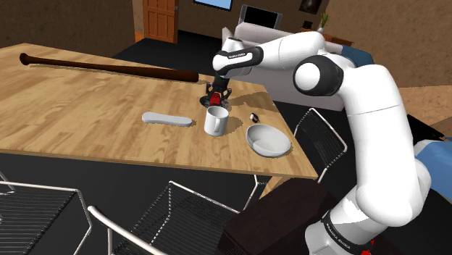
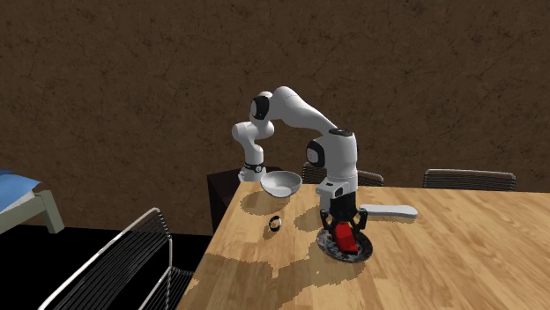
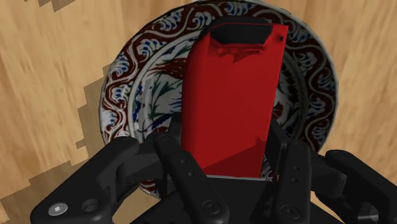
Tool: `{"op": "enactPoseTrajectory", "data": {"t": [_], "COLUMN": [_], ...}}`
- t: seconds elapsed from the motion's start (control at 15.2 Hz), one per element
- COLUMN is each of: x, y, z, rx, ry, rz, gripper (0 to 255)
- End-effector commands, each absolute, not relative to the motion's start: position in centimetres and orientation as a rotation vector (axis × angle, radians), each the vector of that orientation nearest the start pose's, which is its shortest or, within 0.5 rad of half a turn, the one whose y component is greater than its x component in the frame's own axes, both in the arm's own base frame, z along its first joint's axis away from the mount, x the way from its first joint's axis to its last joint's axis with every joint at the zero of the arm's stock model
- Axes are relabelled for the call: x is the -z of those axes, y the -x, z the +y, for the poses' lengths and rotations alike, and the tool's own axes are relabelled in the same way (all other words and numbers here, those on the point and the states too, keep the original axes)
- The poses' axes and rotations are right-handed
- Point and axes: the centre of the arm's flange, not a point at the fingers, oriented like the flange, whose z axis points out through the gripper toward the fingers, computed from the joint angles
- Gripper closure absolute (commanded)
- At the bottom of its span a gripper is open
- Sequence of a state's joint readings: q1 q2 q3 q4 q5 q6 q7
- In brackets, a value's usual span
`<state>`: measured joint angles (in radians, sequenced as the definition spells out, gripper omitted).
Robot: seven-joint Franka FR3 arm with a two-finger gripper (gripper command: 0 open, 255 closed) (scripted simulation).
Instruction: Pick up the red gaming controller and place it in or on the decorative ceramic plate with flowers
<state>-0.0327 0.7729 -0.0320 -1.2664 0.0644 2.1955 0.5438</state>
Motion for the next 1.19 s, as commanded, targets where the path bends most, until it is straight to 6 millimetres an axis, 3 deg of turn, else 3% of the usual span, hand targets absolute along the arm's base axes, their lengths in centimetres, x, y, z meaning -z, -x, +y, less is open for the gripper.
{"op": "enactPoseTrajectory", "data": {"t": [0.0, 0.4, 0.46, 0.79, 1.06, 1.12], "x": [-30.7, -30.7, -30.7, -30.7, -35.6, -35.6], "y": [-76.4, -76.4, -76.4, -76.4, -75.6, -75.6], "z": [-4.1, -4.1, -4.1, -4.1, -4.2, -4.2], "rx": [0.222, 0.222, 0.222, 0.222, 0.222, 0.222], "ry": [2.912, 2.912, 2.912, 2.912, 2.912, 2.912], "rz": [0.951, 0.951, 0.951, 0.951, 0.951, 0.951], "gripper": [255, 255, 0, 0, 0, 0]}}
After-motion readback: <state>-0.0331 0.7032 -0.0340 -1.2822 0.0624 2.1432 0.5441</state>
